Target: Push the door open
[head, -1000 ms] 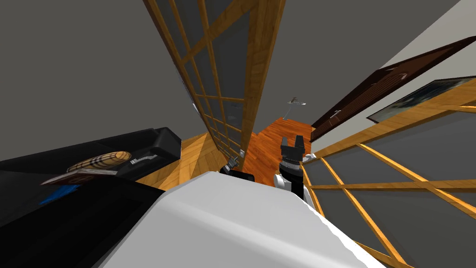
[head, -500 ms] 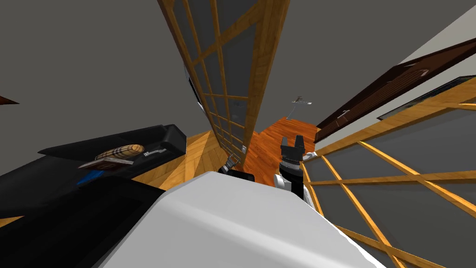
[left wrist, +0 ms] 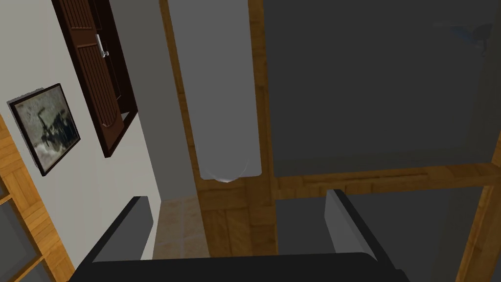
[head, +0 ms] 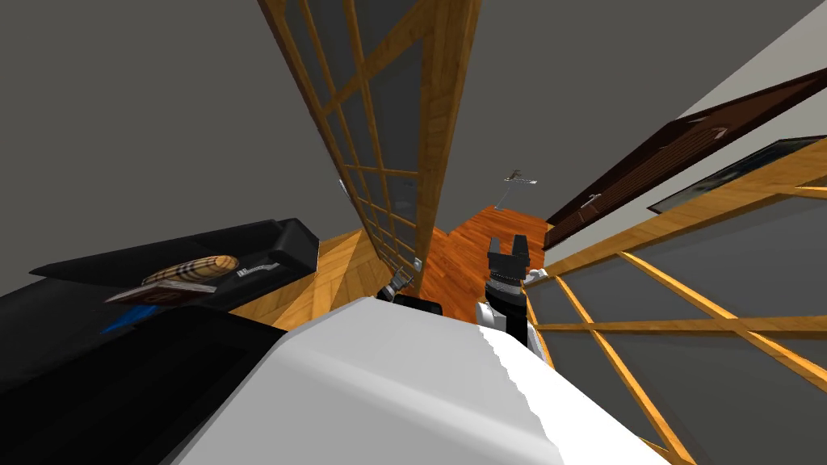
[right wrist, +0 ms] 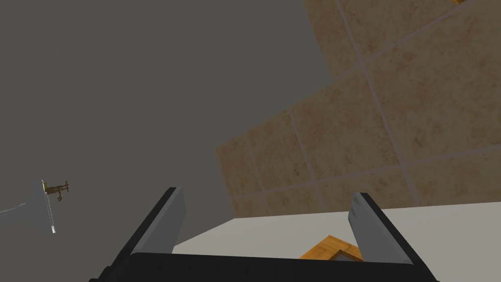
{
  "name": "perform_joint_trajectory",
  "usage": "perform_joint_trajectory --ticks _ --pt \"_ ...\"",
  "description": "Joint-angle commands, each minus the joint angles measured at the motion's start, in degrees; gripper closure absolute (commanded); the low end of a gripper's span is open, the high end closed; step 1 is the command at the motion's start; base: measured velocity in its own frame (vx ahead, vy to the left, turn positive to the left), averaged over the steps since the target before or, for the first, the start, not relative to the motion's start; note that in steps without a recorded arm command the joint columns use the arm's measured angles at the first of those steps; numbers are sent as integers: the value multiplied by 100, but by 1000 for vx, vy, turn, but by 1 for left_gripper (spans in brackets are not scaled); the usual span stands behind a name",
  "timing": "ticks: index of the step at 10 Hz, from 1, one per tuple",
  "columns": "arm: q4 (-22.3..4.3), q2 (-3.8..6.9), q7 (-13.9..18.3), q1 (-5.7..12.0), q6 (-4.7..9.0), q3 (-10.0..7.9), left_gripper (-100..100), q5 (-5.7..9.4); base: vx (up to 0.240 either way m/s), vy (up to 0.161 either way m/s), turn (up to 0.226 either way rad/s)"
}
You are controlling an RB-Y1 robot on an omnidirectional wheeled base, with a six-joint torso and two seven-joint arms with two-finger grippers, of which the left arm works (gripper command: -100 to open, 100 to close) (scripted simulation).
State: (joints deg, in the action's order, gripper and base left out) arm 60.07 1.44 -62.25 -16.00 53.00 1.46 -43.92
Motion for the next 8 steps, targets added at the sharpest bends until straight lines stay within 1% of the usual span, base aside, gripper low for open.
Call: perform_joint_trajectory --ticks 1,2,3,4,5,8 --pt "-37 -45 -18 62 -26 -11 -100 23 187 -127 -21" --pt "-48 -122 -22 93 -48 -14 -100 33 167 -118 -20" --pt "-58 -245 -26 124 -69 -17 -100 43 181 -110 -19" --pt "-6 -180 -20 70 -58 -3 -100 29 70 -49 7" --pt "-6 -180 -20 70 -58 -3 100 29 -11 4 -1" --pt "-6 -180 -20 70 -58 -3 100 29 -20 11 -8"
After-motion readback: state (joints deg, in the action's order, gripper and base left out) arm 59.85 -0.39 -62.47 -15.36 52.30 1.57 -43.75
